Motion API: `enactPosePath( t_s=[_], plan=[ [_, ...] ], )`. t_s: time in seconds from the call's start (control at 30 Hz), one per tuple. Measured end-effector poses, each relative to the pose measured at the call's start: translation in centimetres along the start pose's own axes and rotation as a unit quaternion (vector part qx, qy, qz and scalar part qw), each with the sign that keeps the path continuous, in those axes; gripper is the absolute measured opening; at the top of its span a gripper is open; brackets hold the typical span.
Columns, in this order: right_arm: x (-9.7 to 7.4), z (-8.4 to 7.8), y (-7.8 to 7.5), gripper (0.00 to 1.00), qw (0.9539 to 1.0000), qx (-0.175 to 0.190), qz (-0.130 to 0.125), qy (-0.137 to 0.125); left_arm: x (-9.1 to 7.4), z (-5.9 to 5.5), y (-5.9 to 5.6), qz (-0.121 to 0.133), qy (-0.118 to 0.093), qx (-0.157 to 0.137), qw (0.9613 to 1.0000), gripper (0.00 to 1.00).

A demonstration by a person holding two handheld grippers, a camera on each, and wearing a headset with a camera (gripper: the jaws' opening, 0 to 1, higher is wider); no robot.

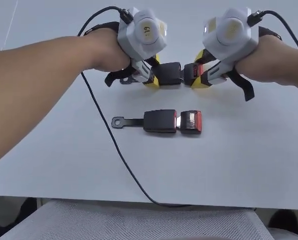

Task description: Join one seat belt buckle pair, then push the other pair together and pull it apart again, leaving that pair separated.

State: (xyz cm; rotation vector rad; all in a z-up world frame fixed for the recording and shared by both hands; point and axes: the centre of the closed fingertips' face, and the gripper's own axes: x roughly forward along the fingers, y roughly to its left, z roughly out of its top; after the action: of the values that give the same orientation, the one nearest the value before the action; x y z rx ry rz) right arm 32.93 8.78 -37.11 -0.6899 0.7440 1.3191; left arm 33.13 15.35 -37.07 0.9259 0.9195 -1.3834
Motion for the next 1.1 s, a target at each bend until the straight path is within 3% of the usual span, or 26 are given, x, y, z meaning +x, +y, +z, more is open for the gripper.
enactPosePath(
  t_s=[0.53,0.7,0.9,1.1],
  plan=[
    [-1.1,-0.9,0.1,0.35,0.9998,0.009,-0.009,0.019,0.0,0.0,0.0,0.002,0.012,0.001,0.9999,0.31],
    [-1.3,-1.1,0.1,0.35,0.9997,0.008,-0.011,0.018,0.0,0.1,0.0,0.001,0.027,0.005,0.9996,0.31],
    [-1.6,-1.4,0.2,0.36,0.9998,0.011,-0.013,0.014,0.0,0.0,0.0,-0.001,0.028,0.007,0.9996,0.31],
    [-2.4,-2.9,-0.1,0.36,0.9995,0.018,-0.020,0.016,0.1,0.1,0.0,0.001,0.028,0.008,0.9996,0.31]
  ],
)
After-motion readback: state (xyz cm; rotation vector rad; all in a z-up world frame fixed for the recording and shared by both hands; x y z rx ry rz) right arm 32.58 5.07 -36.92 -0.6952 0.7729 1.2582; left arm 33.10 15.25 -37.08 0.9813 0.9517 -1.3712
